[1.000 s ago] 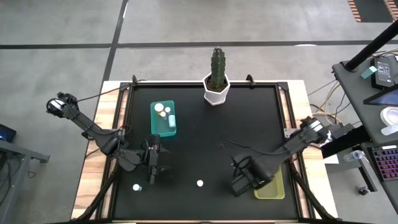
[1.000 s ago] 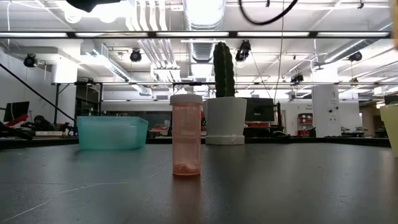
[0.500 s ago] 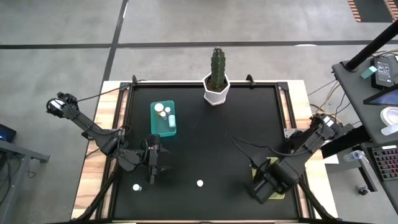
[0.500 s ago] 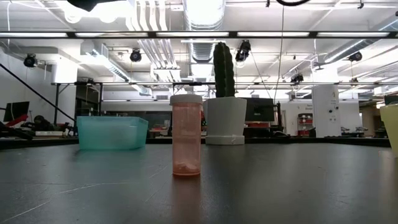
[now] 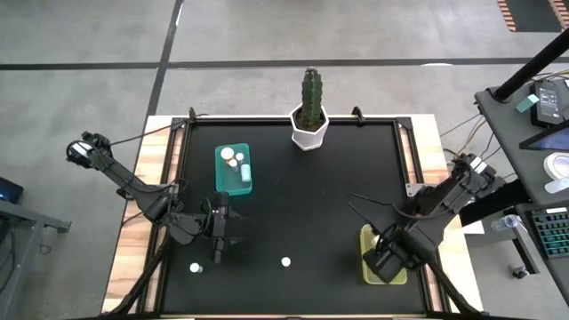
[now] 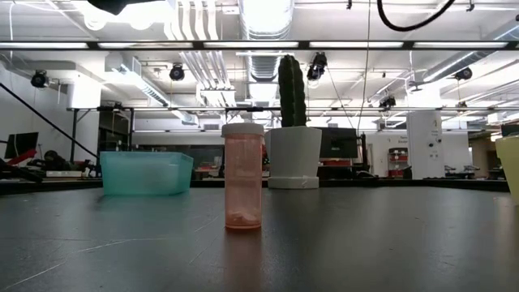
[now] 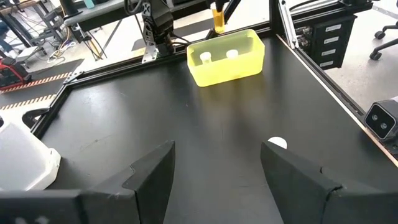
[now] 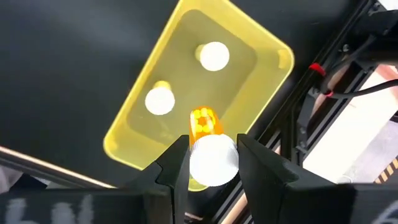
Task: Pick and place medicine bottles into bin by pill shape (circle, oval)
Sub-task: Put the orange tablet bottle into the yellow bin, then put the blue tablet bottle into the yellow bin
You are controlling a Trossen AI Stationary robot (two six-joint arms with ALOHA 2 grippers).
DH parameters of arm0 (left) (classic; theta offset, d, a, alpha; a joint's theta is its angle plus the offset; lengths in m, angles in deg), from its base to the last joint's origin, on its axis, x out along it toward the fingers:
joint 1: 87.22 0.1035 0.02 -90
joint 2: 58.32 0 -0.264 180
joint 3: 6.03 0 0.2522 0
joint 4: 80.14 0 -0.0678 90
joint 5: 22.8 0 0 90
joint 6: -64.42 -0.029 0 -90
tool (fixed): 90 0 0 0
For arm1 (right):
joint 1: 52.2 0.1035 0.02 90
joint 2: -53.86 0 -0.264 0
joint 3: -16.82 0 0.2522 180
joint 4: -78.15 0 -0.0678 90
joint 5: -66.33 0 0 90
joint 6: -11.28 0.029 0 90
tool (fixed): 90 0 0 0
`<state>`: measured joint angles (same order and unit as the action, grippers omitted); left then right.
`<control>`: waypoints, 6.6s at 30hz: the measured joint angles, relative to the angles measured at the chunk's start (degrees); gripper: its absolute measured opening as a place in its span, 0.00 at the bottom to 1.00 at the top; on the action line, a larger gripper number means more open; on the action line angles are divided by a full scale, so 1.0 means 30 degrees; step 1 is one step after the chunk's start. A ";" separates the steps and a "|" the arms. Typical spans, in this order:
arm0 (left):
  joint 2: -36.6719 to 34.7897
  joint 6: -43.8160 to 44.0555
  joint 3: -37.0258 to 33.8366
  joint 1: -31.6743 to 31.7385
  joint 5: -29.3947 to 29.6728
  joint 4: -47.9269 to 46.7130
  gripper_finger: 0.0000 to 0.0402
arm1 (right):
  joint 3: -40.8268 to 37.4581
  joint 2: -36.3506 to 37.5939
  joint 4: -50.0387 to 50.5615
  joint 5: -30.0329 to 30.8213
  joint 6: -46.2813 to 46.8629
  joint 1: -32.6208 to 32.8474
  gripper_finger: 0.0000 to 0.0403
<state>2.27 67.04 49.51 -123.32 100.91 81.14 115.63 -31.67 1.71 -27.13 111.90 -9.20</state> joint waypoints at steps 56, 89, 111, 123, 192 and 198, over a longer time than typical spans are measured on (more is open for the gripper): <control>0.0005 0.0000 -0.0022 0.0007 0.0000 -0.0005 0.55 | -1.0637 0.2818 -0.8694 -0.0503 -0.2404 0.1297 0.28; 0.0302 0.0988 -0.0044 -0.0021 -0.0004 0.1134 0.55 | -0.8096 0.3888 -0.8552 0.4992 -0.3056 0.1443 0.47; 0.6473 1.2023 0.2116 -0.3023 -0.0179 0.6576 0.55 | -0.7832 0.1843 -1.5524 2.1558 -1.6706 0.2987 0.44; 0.8079 2.5221 0.7289 -0.5176 -0.2277 -0.6551 0.55 | -0.7854 0.1580 -1.6185 2.2223 -1.7272 0.2994 0.44; 0.9236 3.2878 0.5855 -0.5982 -1.2160 -1.6667 0.24 | -0.7870 0.1432 -1.6662 2.2178 -1.7041 0.2994 0.44; 0.9230 3.2465 0.6871 -0.5960 -1.2129 -1.6673 0.24 | -0.7876 0.1432 -1.6792 2.2174 -1.7020 0.2994 0.44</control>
<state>29.96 164.43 70.12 -141.20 64.53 31.12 92.00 -27.37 -48.66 39.39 60.84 -0.22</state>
